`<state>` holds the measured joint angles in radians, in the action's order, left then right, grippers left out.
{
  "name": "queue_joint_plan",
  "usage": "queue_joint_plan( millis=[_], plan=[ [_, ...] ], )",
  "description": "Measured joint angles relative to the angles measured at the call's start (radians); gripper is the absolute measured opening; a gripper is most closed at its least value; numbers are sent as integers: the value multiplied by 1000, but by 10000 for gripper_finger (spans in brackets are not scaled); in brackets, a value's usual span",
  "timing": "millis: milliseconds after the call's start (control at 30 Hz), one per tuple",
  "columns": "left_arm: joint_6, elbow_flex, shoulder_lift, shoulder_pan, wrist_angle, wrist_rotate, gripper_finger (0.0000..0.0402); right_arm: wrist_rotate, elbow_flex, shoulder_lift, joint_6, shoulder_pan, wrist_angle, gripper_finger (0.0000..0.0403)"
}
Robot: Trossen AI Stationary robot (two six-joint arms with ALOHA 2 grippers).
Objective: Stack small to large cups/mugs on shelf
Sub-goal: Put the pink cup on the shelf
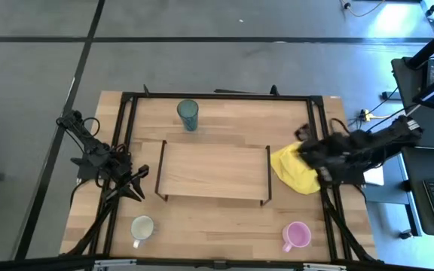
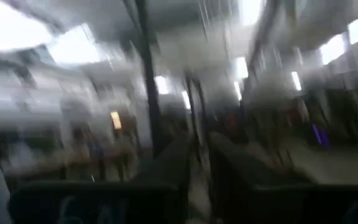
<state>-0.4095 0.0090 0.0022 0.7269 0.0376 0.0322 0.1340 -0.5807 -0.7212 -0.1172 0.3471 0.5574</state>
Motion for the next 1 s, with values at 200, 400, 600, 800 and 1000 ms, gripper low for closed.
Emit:
queue_joint_plan(
  millis=[200,400,600,800,1000],
  plan=[
    [0,0,0,0,0,0,53,-3,-515,-257,-173,-253,-776,62],
    [0,0,0,0,0,0,53,-364,-812,-502,-352,-625,-1189,62],
    [0,0,0,0,0,0,53,-757,-997,-756,-286,-724,-1056,62],
    [0,0,0,0,0,0,53,-818,-1182,-940,-301,-724,-924,62],
    [0,0,0,0,0,0,53,-818,-1367,-1067,-243,-733,-886,62]
  ],
)
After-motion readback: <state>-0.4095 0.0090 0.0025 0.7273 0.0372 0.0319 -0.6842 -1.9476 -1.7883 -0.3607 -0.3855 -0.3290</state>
